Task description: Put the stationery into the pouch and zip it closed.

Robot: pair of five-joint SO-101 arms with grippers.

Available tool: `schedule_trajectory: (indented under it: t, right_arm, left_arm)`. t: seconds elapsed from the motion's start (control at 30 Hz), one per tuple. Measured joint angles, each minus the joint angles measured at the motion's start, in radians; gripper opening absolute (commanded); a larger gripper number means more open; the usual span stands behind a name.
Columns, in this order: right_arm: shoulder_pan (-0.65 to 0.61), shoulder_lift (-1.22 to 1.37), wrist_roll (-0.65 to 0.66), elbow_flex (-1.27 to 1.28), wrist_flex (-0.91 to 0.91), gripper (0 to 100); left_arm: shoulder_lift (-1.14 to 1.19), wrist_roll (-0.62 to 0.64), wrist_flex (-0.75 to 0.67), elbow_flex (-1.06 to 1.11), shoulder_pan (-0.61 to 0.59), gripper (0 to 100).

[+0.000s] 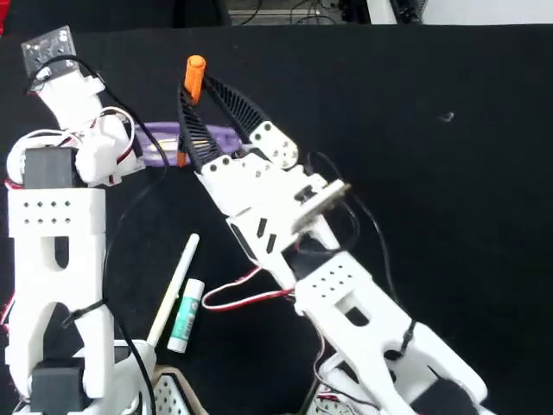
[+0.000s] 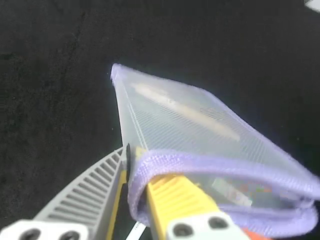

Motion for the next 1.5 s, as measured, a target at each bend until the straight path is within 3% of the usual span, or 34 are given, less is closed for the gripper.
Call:
schedule_trajectory:
  t: [0.6,0.77,0.9,1.07,1.33,1.5]
  right_arm:
    - [0.029,-0.011,0.008,0.002,0.003,1.1]
    - [-0.021,0.051,0.011,0.020,0.003,1.6]
    - [-0.025,0.124,0.009,0.031,0.029,13.4]
    - [-0.031,0.143,0.009,0.003,0.226,23.1]
    - [-0.031,-0.003,0.057,-0.170,0.692,23.0]
    - [-0.031,-0.189,0.052,-0.270,1.026,23.0]
  left_arm:
    - [0.002,0.000,0.000,0.009,0.005,3]
    - [0.002,0.000,0.000,0.009,0.005,3]
    - [0.003,0.000,-0.025,0.011,-0.048,3]
    - [0.003,0.000,-0.035,0.011,-0.078,3]
    - [0.003,0.000,-0.051,0.011,-0.092,3]
    - [0.005,0.000,-0.083,0.012,-0.187,3]
